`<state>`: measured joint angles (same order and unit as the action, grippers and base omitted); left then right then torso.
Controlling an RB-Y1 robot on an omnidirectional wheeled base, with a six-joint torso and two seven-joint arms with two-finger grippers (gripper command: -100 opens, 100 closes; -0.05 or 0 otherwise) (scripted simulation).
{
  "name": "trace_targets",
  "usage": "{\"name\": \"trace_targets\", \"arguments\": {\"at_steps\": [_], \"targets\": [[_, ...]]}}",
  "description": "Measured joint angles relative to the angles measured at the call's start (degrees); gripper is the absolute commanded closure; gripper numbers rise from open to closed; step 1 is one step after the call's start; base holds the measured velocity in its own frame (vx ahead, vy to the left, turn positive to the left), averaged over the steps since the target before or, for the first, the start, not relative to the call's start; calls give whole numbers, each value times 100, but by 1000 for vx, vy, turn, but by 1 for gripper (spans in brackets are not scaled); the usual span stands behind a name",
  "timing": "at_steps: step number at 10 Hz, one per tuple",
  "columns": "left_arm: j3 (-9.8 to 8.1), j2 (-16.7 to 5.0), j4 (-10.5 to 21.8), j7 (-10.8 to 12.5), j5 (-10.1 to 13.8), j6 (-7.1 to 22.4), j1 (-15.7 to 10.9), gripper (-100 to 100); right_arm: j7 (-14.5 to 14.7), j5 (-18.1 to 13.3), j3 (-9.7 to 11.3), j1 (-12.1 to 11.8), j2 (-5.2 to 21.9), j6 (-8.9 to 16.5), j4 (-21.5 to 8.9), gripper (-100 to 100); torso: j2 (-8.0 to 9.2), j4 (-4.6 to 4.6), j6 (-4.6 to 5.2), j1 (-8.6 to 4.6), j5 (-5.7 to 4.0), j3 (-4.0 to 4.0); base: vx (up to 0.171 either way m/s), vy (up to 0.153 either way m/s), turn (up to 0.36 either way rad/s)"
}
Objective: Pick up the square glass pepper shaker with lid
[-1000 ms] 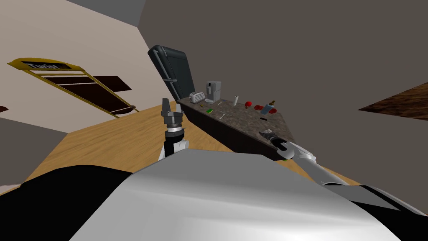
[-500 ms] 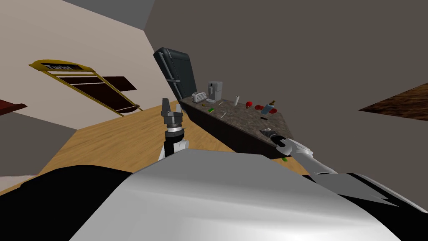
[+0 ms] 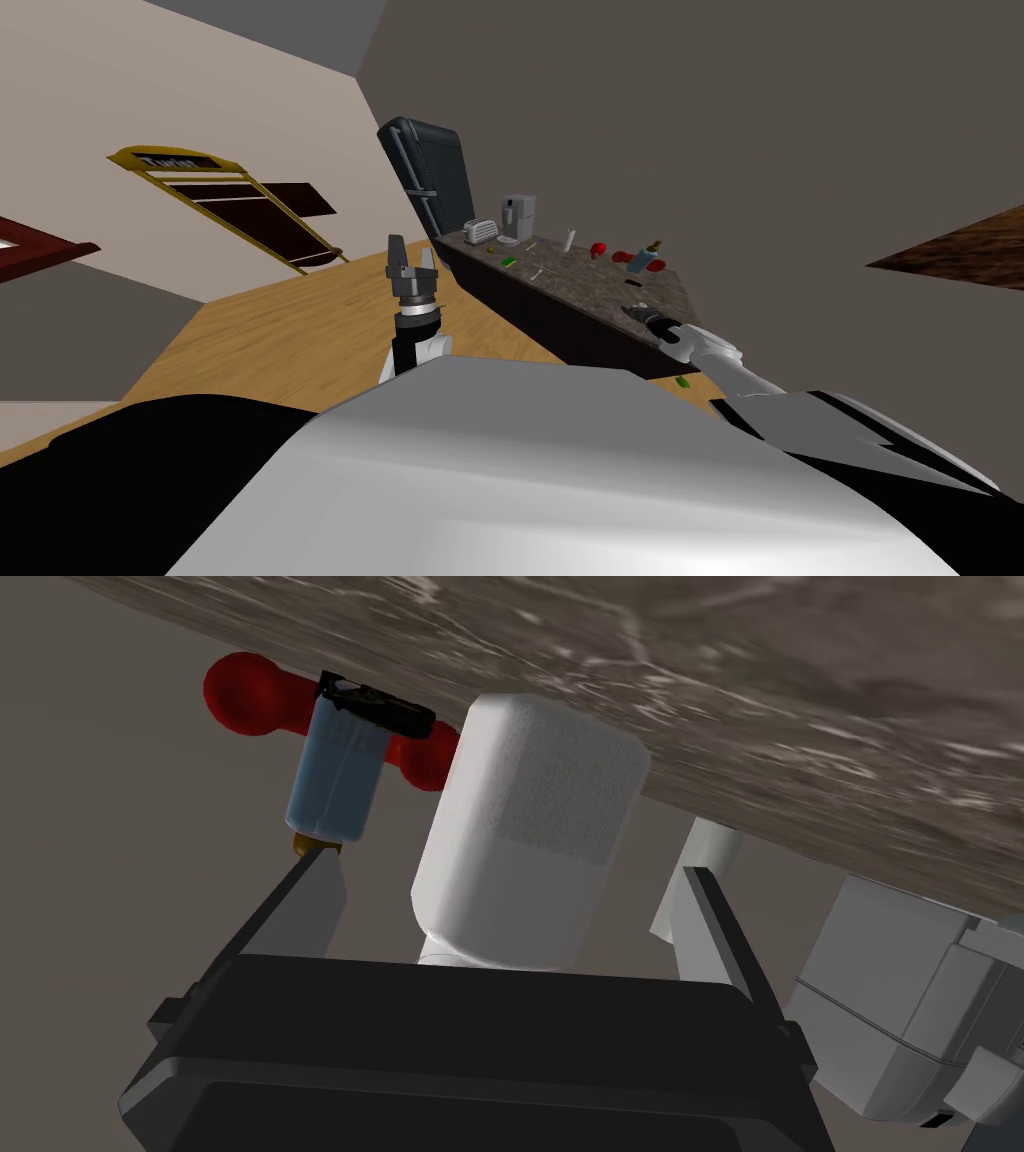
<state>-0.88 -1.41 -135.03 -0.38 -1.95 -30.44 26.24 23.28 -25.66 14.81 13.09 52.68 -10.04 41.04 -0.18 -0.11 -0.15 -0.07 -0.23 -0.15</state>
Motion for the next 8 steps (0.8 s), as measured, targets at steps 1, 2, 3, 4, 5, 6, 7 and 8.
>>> {"name": "trace_targets", "arguments": {"at_steps": [1,2,3,4,5,6,7,8], "targets": [[0,0,0,0,0,0,-1,0,-31,-14,118,171,-1,-55,-192,-100,19,3,-6,6,1,10,-111,13,109],[0,0,0,0,0,0,-1,0,-54,-29,196,397,-24,-97,-422,-100,32,7,-2,7,2,18,-65,12,4],[0,0,0,0,0,0,-1,0,-51,-29,195,527,-19,-136,-649,-100,27,6,3,6,2,16,-21,6,-9],[0,0,0,0,0,0,0,0,-49,-29,192,536,-17,-145,-675,100,15,4,1,3,1,9,-5,2,3],[0,0,0,0,0,0,0,0,-49,-29,193,534,-20,-145,-671,100,7,2,3,1,1,5,0,0,0],[0,0,0,0,0,0,0,0,-41,-33,190,540,-11,-143,-669,100,4,-3,3,-2,-4,1,0,0,0],[0,0,0,0,0,0,0,0,-42,-31,188,542,-10,-143,-668,100,0,-6,2,-5,-7,-3,0,0,0],[0,0,0,0,0,0,0,0,-45,-29,188,542,-12,-145,-668,100,-2,-6,2,-4,-5,-4,0,0,0]]}}
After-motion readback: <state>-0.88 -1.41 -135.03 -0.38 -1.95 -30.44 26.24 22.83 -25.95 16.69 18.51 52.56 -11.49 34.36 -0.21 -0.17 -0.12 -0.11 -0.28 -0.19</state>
